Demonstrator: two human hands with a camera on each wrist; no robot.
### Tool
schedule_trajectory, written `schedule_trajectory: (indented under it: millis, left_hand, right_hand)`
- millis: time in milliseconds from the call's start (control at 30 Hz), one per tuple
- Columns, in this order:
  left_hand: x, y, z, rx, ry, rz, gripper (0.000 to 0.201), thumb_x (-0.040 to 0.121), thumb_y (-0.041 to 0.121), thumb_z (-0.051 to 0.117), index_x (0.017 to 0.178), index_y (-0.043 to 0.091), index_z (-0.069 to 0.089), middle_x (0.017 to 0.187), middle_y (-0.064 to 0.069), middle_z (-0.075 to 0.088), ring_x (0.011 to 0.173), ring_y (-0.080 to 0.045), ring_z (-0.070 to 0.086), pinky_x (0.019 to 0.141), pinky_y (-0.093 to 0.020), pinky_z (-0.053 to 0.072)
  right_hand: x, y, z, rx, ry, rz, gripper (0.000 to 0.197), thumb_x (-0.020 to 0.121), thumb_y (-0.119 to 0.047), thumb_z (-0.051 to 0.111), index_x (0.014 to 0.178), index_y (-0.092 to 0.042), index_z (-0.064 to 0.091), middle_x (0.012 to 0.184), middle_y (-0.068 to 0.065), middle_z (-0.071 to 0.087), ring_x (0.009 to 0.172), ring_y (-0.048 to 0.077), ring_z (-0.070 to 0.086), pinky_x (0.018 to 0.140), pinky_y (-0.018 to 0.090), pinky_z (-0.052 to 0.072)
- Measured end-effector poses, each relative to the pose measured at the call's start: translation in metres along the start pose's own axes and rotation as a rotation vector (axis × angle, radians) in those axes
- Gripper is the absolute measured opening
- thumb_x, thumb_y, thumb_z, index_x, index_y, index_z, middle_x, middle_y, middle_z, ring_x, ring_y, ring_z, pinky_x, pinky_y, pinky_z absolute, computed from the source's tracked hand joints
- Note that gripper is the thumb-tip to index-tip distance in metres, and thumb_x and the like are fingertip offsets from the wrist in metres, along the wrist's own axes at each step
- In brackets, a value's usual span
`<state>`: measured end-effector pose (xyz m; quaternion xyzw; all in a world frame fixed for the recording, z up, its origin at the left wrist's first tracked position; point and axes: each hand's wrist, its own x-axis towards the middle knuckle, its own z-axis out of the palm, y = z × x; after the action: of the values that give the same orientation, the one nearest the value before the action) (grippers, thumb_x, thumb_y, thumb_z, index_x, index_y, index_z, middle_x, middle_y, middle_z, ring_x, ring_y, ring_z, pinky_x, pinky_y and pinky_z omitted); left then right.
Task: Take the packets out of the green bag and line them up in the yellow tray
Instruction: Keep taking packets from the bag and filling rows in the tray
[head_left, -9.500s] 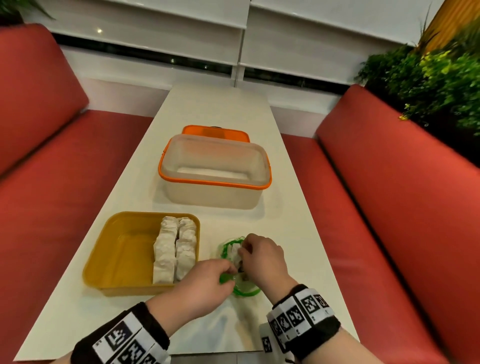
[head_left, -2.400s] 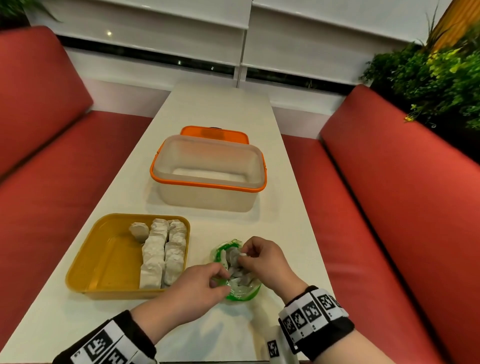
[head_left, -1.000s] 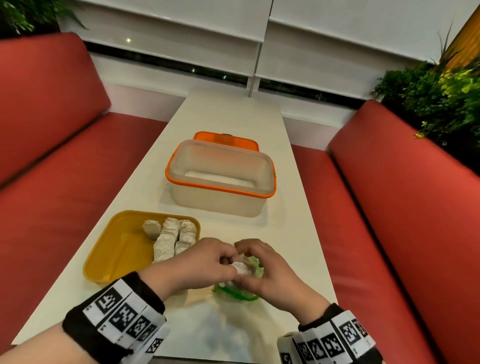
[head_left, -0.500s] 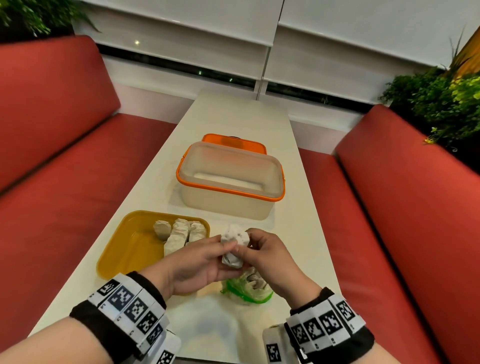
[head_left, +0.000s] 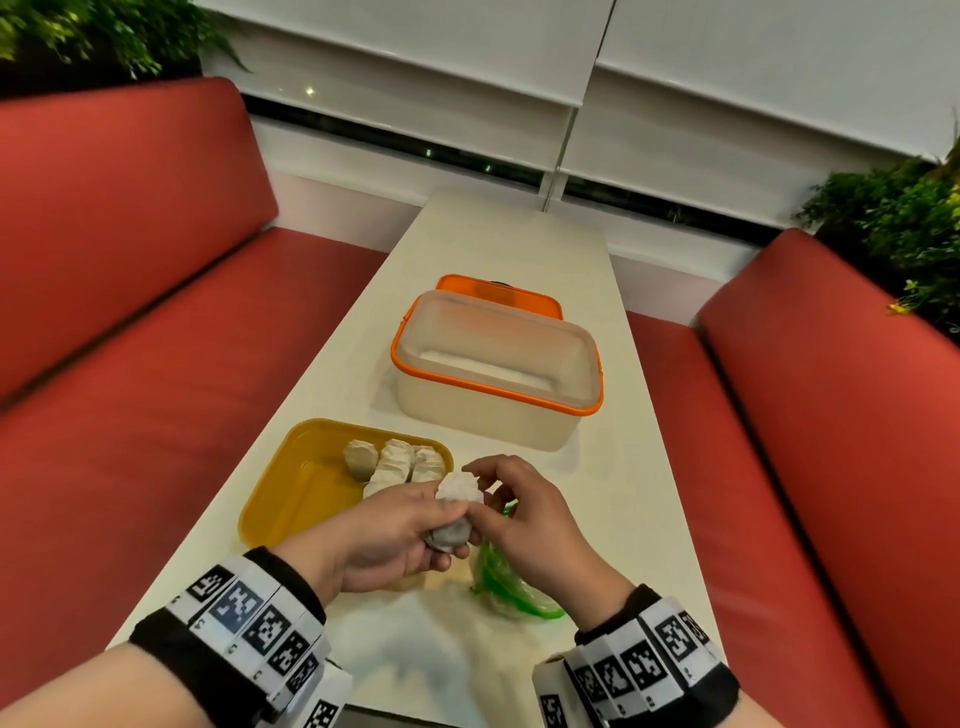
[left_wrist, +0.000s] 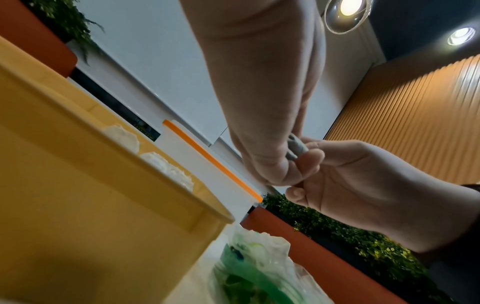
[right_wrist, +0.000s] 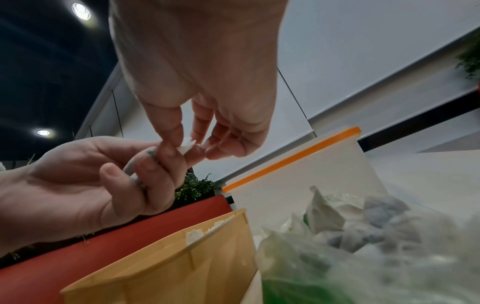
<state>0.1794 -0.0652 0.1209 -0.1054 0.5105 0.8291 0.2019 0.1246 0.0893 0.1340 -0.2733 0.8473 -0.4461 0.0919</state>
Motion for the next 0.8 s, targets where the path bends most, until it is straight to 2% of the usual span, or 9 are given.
schedule_trajectory:
  millis: [167,300,400,500,600,667,733,800]
  left_hand:
    - [-0.006,0.006,-0.011,0.023,-0.020,0.008,0.014,0.093,0.004,0.050,0.103,0.010,0.057,0.075,-0.009,0.060,0.062,-0.016,0.054,0.051,-0.021,0.038]
    - [-0.009,0.005,-0.018,0.036,-0.040,0.029,0.018,0.088,-0.001,0.051,0.097,0.012,0.059,0.075,-0.009,0.055,0.061,-0.016,0.052,0.052,-0.023,0.036]
    - [-0.011,0.002,-0.022,0.001,0.001,0.026,0.017,0.093,-0.002,0.047,0.100,0.010,0.056,0.073,-0.009,0.053,0.060,-0.016,0.052,0.051,-0.023,0.036]
    - [-0.014,0.002,-0.027,-0.042,0.089,0.059,0.016,0.092,0.001,0.051,0.106,0.008,0.055,0.072,-0.007,0.055,0.060,-0.014,0.052,0.049,-0.022,0.039]
    - [-0.017,0.003,-0.034,-0.034,0.217,0.122,0.021,0.091,-0.001,0.053,0.109,0.009,0.059,0.075,-0.003,0.062,0.060,-0.010,0.054,0.048,-0.019,0.040]
    - [-0.020,0.003,-0.038,0.010,0.259,0.137,0.021,0.091,-0.002,0.053,0.105,0.011,0.060,0.073,-0.001,0.062,0.059,-0.009,0.052,0.048,-0.019,0.038]
    - [-0.023,0.001,-0.044,0.052,0.295,0.140,0.020,0.091,-0.003,0.052,0.098,0.013,0.060,0.069,0.001,0.061,0.058,-0.010,0.050,0.048,-0.019,0.035]
    - [-0.028,-0.001,-0.050,0.072,0.336,0.145,0.020,0.091,-0.004,0.051,0.093,0.014,0.060,0.064,0.002,0.059,0.056,-0.010,0.049,0.046,-0.020,0.035]
  right_hand:
    - [0.004,-0.009,0.007,0.012,-0.013,-0.065,0.020,0.085,-0.015,0.065,0.104,-0.020,0.064,0.096,-0.008,0.056,0.079,-0.001,0.050,0.073,0.008,0.038]
    - [0.010,-0.013,0.016,-0.083,0.037,-0.145,0.005,0.083,-0.023,0.066,0.088,-0.020,0.066,0.088,-0.007,0.057,0.078,0.000,0.048,0.073,0.015,0.040]
    - [0.016,-0.014,0.021,-0.108,0.122,-0.164,0.001,0.082,-0.018,0.069,0.082,-0.018,0.068,0.080,-0.007,0.058,0.076,-0.002,0.050,0.067,0.009,0.038]
    - [0.018,-0.017,0.024,-0.089,0.144,-0.105,0.003,0.084,-0.016,0.068,0.082,-0.018,0.070,0.074,-0.014,0.058,0.075,-0.004,0.053,0.066,0.007,0.039]
    - [0.019,-0.023,0.028,-0.069,0.098,-0.052,0.005,0.085,-0.016,0.067,0.083,-0.021,0.066,0.070,-0.012,0.059,0.070,-0.001,0.055,0.062,0.010,0.042]
    - [0.023,-0.030,0.030,-0.088,0.040,-0.035,0.008,0.084,-0.017,0.067,0.082,-0.023,0.064,0.071,-0.009,0.061,0.069,0.004,0.055,0.064,0.018,0.045]
    - [0.029,-0.038,0.031,-0.188,-0.076,-0.044,0.009,0.084,-0.016,0.066,0.079,-0.023,0.063,0.072,-0.008,0.061,0.070,0.008,0.055,0.068,0.025,0.047]
    - [0.036,-0.046,0.035,-0.296,-0.180,-0.060,0.006,0.084,-0.016,0.064,0.080,-0.021,0.064,0.073,-0.009,0.060,0.070,0.010,0.054,0.068,0.028,0.048]
